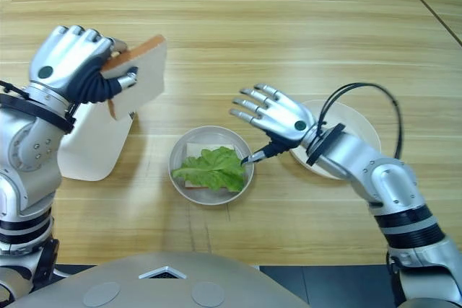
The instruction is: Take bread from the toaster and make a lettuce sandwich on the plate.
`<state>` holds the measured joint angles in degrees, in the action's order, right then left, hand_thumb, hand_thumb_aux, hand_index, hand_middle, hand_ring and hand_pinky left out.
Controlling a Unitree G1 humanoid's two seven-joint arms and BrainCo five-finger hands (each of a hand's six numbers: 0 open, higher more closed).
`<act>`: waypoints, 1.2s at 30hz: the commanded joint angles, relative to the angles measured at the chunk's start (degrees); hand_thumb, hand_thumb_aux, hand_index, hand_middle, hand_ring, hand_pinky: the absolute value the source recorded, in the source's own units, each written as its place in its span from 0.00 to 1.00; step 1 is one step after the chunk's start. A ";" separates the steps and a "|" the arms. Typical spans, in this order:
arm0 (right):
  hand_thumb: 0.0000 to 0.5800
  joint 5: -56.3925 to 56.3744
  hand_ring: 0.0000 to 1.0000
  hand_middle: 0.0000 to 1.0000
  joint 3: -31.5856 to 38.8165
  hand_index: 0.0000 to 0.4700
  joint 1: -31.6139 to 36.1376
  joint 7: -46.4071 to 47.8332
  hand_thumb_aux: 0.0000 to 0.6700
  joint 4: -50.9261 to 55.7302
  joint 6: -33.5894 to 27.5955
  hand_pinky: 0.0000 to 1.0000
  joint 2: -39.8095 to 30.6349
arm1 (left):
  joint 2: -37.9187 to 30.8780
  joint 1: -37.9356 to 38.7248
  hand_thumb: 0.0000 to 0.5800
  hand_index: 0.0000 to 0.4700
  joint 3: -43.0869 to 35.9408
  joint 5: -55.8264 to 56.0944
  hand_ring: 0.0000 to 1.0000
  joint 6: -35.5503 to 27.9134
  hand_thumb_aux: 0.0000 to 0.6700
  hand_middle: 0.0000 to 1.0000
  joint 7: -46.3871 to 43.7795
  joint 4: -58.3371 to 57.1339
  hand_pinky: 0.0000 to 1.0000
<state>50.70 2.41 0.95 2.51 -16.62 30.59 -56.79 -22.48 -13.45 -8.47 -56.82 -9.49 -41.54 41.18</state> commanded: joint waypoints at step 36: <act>0.00 -20.09 0.00 0.00 20.39 0.00 -1.98 28.34 0.00 13.56 -8.51 0.00 21.63 | -0.71 -6.61 1.00 1.00 -23.15 9.85 0.00 14.78 1.00 0.00 24.50 -48.07 0.00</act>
<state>26.94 20.15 -0.61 27.77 -6.99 27.95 -36.46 -21.41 -17.98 -27.65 -37.28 2.51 -24.52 -6.90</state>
